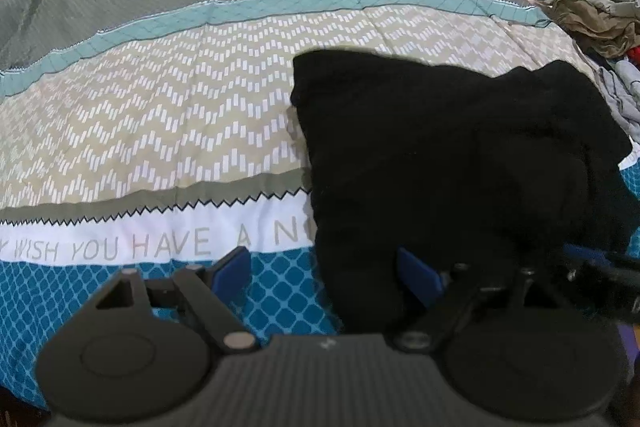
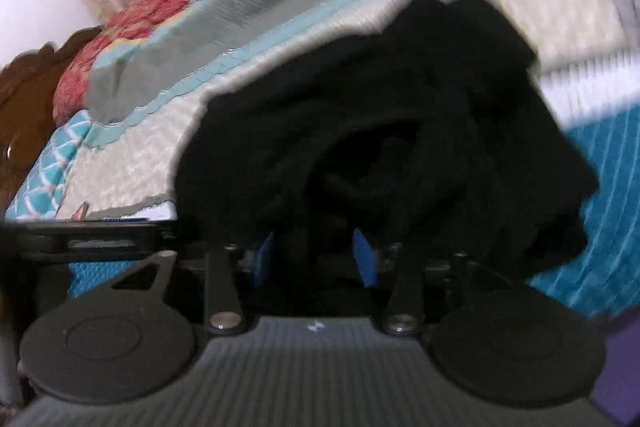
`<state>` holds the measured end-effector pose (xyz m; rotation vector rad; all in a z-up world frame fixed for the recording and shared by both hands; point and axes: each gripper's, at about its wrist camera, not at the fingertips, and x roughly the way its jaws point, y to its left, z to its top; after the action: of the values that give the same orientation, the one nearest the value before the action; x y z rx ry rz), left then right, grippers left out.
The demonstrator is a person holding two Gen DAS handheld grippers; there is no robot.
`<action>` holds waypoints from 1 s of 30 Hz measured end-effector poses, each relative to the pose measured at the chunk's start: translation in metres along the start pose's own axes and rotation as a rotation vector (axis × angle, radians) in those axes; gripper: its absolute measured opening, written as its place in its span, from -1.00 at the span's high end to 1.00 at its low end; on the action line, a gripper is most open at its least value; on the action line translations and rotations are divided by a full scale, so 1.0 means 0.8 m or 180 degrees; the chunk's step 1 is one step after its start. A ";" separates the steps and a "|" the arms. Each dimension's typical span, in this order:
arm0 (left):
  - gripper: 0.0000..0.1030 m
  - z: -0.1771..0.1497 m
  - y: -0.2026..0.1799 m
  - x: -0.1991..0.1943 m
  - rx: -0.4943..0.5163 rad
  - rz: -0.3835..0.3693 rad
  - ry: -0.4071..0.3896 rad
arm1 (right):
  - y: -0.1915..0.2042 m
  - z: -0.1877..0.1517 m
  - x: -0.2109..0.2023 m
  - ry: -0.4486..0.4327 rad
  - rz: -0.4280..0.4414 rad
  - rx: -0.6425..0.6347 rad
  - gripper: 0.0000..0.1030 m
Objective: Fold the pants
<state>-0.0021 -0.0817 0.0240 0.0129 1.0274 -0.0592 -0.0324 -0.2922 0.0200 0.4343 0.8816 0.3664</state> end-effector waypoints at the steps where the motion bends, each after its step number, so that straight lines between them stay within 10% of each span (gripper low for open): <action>1: -0.61 -0.001 0.000 0.000 -0.0003 0.0003 0.0002 | -0.005 0.001 -0.001 -0.0013 0.0046 0.0065 0.16; 21: -0.63 -0.002 0.002 -0.001 0.0022 0.0035 -0.0017 | 0.017 0.015 -0.059 -0.0595 0.0077 -0.0235 0.07; 30: -0.67 -0.004 0.004 0.002 0.0054 0.0039 -0.0009 | -0.024 0.011 -0.018 -0.0245 -0.0119 0.0221 0.04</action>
<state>-0.0040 -0.0788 0.0212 0.0345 1.0240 -0.0566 -0.0309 -0.3172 0.0246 0.4923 0.8281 0.2837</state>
